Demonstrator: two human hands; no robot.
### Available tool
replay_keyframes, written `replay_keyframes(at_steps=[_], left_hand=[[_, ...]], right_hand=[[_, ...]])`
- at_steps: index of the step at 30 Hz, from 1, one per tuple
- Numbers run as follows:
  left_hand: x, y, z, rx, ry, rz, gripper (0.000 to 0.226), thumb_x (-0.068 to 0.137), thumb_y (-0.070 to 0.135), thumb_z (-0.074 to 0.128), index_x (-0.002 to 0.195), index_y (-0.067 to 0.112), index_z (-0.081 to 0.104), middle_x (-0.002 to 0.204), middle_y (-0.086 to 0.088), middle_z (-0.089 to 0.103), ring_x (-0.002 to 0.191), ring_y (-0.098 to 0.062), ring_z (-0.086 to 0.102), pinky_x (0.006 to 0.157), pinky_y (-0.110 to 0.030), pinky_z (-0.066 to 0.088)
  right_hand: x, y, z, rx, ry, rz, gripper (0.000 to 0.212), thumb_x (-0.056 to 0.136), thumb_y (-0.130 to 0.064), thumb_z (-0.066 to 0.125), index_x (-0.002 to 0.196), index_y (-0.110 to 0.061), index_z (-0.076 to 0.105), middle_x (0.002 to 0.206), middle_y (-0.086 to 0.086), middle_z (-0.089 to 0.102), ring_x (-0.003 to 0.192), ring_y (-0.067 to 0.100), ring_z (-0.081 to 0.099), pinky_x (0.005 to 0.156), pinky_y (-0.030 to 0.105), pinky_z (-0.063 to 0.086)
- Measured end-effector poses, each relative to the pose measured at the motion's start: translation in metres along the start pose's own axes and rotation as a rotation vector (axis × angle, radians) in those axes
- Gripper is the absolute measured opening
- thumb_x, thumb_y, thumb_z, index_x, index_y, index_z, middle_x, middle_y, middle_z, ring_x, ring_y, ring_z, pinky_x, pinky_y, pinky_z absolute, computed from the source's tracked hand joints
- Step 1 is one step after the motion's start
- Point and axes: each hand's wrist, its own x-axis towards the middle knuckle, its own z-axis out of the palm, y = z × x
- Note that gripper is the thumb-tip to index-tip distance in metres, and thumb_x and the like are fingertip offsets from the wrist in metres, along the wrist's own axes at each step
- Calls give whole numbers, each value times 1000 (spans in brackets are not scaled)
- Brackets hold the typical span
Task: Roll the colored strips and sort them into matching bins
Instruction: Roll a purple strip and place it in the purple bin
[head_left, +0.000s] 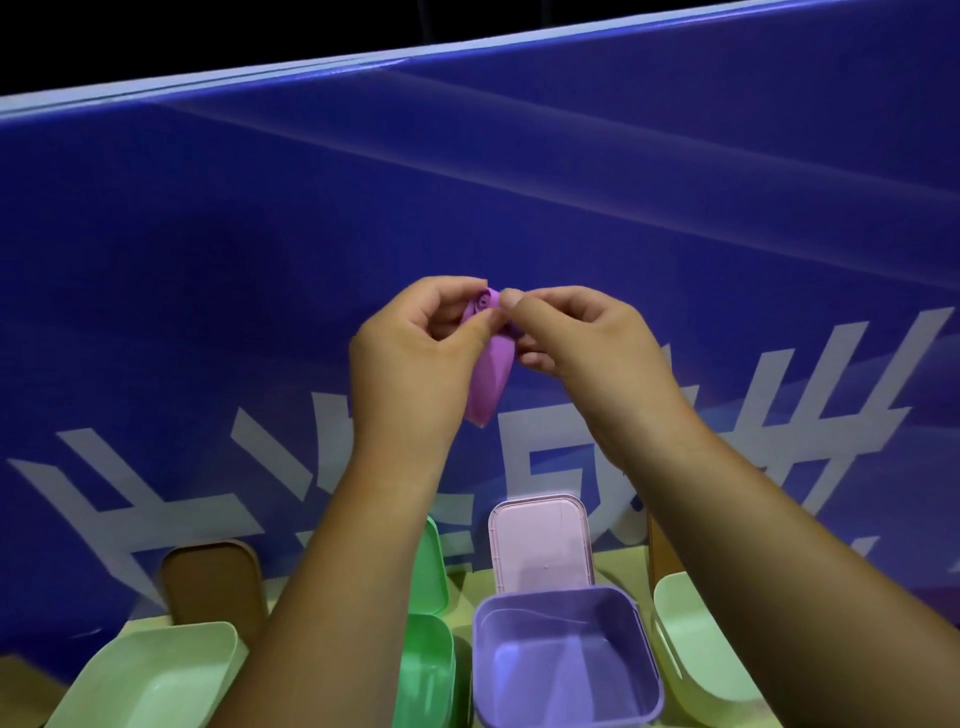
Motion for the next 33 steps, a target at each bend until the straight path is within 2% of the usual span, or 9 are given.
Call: replay_keyframes(at_steps=[5,8,12,16,20,22,25,29,33], left_hand=[[-7,-4,4,148,-20,104,26,97,20,81,122,27,77,109,15,77,104,-6,74,88,-28,65],[-9,-7,5,220,-32,158,26,97,17,80,121,27,77,111,14,75,104,-7,72,88,-25,63],[-10,-12,5,323,-52,254,26,97,10,79,120,22,77,110,10,73,101,-7,71,87,-19,60],[-9,-13,4,431,-55,318,24,97,4,76,117,18,77,107,6,73,95,-9,67,83,-14,55],[-5,-15,0,521,-64,365,18,95,3,74,109,14,77,101,1,72,94,-17,66,76,-30,58],[-2,-18,-2,549,-69,370,17,94,2,74,106,13,77,98,0,72,93,-20,65,73,-32,56],[-3,-22,-1,596,-74,357,17,94,0,76,104,14,76,96,2,70,92,-18,63,70,-20,47],[-6,-28,1,608,-101,330,20,97,3,75,110,18,76,101,4,67,94,-14,61,72,-17,48],[-8,-25,1,572,-140,244,22,98,8,76,115,21,75,104,9,64,88,-8,58,70,-4,42]], right_hand=[[6,3,1,-68,10,32,54,76,-60,86,114,-23,77,100,-4,81,96,13,79,93,44,65],[6,7,1,-106,13,42,70,61,-69,81,116,-25,76,102,-5,81,97,13,79,92,44,65],[8,11,2,-73,28,78,41,84,-43,85,116,-19,76,94,0,82,91,16,80,92,46,66],[6,11,5,-35,17,106,29,89,-33,83,110,-14,76,88,5,82,89,21,81,90,45,67],[4,8,5,-42,-21,111,26,89,-28,82,108,-12,76,87,8,81,90,25,80,86,41,67],[3,9,6,-68,-41,106,24,88,-28,82,106,-13,77,87,6,81,89,24,80,85,40,68],[5,13,7,-82,-43,100,20,88,-30,82,101,-15,78,85,4,81,87,21,81,87,42,68],[8,18,6,-90,-22,89,20,87,-32,82,100,-17,79,86,1,81,87,18,81,88,44,67],[9,25,8,-51,3,94,16,88,-28,81,95,-14,80,84,4,81,87,20,81,90,47,66]])
